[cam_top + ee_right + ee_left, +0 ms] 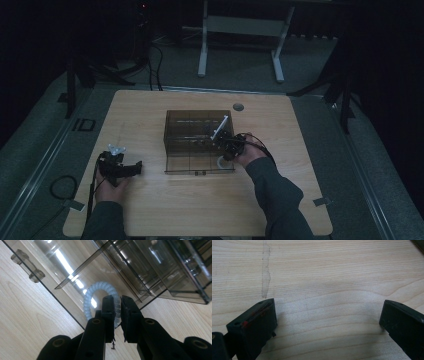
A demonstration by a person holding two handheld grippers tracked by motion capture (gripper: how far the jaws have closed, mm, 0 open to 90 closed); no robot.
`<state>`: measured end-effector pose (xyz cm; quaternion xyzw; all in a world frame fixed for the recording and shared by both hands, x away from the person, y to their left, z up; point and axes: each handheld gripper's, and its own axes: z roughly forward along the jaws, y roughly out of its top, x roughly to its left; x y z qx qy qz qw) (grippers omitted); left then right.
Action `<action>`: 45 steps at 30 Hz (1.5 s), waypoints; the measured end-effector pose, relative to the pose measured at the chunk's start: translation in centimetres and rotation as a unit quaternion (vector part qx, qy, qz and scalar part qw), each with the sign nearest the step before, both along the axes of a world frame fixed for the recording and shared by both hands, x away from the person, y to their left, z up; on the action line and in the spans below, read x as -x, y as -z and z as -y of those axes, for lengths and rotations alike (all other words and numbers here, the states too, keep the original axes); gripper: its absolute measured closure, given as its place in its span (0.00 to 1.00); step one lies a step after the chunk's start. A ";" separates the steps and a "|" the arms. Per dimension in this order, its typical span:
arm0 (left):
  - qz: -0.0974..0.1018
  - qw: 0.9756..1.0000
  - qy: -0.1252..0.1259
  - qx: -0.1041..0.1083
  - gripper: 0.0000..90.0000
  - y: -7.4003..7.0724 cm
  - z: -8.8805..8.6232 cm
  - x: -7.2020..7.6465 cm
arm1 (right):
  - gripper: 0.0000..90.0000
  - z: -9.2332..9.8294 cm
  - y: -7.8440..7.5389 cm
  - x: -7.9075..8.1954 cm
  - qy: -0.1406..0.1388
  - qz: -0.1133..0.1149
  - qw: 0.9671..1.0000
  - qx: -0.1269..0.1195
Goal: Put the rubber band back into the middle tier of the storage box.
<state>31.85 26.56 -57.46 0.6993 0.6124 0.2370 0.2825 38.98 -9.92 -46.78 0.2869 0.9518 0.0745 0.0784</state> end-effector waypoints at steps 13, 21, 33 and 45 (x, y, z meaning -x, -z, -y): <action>0.000 1.000 0.000 0.000 0.01 0.0 0.0 0.0 | 0.85 -0.4 0.3 -0.1 -0.007 0.007 1.000 -0.005; 0.000 1.000 0.000 0.000 0.01 0.0 0.0 0.0 | 0.83 -0.1 0.2 -0.1 -0.003 0.001 1.000 -0.007; 0.000 1.000 0.000 0.000 0.01 0.0 0.0 0.0 | 0.79 0.8 -0.9 0.2 0.006 0.010 0.999 -0.033; 0.001 1.000 0.000 0.000 0.01 0.0 0.0 0.0 | 0.76 3.1 -1.6 1.1 0.024 0.017 0.999 -0.038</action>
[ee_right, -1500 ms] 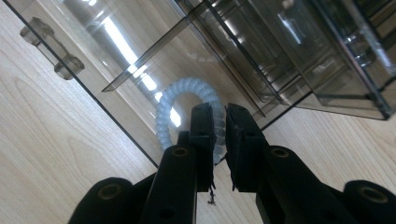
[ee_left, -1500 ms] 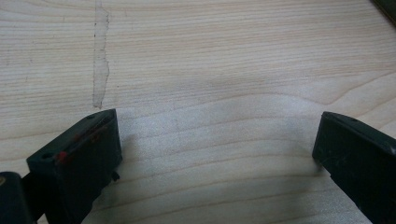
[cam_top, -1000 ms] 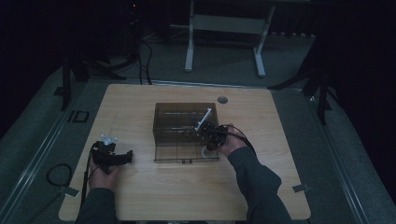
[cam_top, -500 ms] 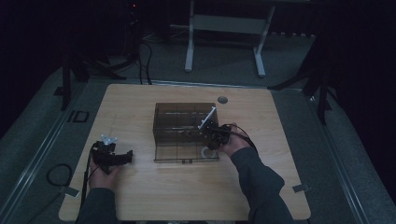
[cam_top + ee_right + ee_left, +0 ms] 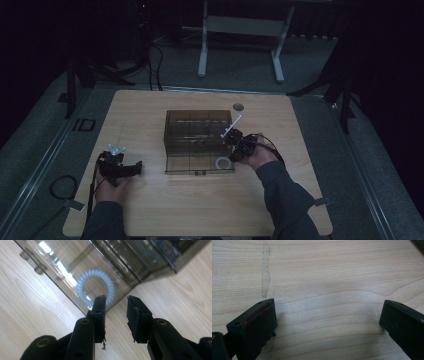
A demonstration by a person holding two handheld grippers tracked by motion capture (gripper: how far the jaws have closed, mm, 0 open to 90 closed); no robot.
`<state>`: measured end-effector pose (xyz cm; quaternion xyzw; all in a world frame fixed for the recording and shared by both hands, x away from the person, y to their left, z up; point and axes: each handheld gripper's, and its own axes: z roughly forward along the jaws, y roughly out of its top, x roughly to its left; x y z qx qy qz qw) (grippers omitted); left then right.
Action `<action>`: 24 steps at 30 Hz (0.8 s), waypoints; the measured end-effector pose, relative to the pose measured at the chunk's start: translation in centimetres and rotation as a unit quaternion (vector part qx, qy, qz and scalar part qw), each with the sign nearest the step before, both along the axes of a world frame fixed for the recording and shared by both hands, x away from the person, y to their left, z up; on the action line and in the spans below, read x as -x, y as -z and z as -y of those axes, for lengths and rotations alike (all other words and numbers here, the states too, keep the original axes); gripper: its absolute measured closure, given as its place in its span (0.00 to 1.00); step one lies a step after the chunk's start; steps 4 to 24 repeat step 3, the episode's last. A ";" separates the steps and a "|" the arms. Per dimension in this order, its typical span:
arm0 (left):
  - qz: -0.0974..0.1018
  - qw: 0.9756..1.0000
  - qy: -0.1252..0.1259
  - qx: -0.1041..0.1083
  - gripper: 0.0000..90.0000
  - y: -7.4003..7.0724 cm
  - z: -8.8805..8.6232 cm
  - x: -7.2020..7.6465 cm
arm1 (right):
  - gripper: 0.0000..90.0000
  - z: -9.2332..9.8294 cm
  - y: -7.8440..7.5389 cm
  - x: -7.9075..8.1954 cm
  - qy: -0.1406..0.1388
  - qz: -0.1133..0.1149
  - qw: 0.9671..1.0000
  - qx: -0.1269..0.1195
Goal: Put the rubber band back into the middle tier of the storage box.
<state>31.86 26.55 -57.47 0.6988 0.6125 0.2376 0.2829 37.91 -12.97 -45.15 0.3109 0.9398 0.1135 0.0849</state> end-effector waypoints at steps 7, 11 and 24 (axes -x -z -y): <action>0.000 1.000 0.000 0.000 0.01 0.0 0.0 0.0 | 0.76 0.7 0.1 0.1 0.008 0.000 1.000 -0.002; 0.000 1.000 0.000 0.000 0.01 0.0 0.0 0.0 | 0.76 0.7 0.1 0.1 0.008 0.000 1.000 -0.002; 0.000 1.000 0.000 0.000 0.01 0.0 0.0 0.0 | 0.76 0.7 0.1 0.1 0.008 0.000 1.000 -0.002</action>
